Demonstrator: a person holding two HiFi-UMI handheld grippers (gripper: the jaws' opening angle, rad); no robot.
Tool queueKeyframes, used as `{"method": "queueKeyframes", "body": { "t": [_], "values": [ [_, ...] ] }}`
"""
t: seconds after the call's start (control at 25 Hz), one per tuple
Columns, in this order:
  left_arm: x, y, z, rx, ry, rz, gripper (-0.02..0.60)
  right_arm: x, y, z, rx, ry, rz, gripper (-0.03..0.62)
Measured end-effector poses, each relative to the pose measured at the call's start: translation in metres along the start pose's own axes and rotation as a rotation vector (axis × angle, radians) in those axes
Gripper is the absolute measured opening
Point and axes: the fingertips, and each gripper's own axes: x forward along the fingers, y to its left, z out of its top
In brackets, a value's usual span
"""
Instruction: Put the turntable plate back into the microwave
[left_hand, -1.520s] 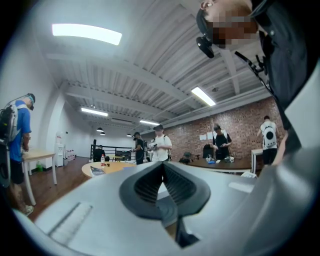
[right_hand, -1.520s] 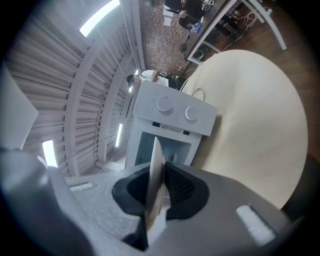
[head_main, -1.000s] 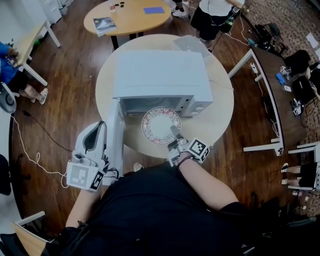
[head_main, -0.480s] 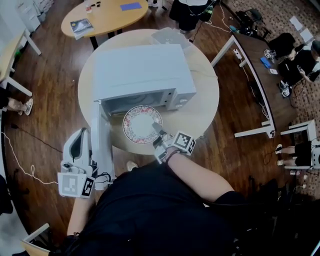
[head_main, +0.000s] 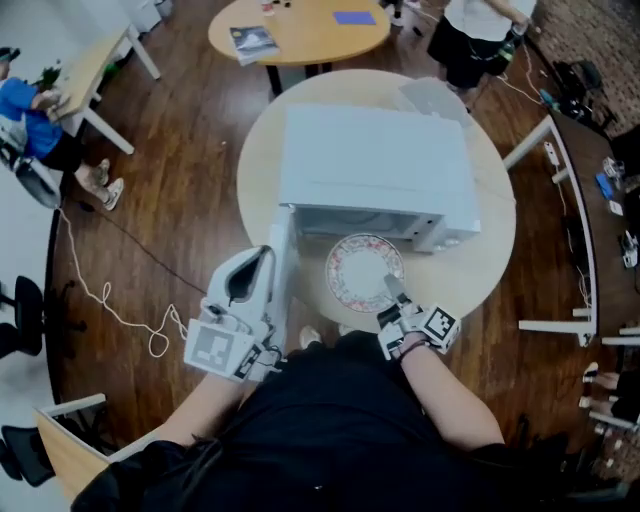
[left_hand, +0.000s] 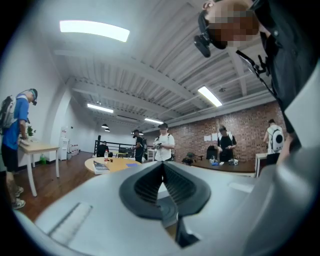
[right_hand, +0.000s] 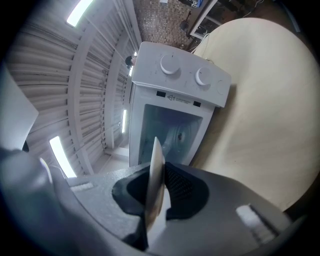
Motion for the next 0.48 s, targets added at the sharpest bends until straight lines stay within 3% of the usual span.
{"method": "queueKeyframes", "body": {
  "t": [0.08, 0.2, 0.32, 0.48],
  "values": [
    [0.012, 0.002, 0.006, 0.036, -0.029, 0.041, 0.005, 0.015, -0.012, 0.001, 0.028, 0.047, -0.005, 0.034],
    [0.014, 0.002, 0.012, 0.098, 0.025, 0.079, 0.005, 0.024, -0.013, 0.0, 0.046, 0.103, -0.021, 0.034],
    [0.009, -0.009, 0.015, 0.083, 0.088, 0.044, 0.005, 0.004, -0.015, -0.001, 0.03, 0.089, -0.104, 0.034],
    [0.003, -0.004, 0.017, 0.075, 0.105, 0.069, 0.005, 0.016, -0.016, -0.009, 0.036, 0.111, -0.118, 0.034]
  ]
}}
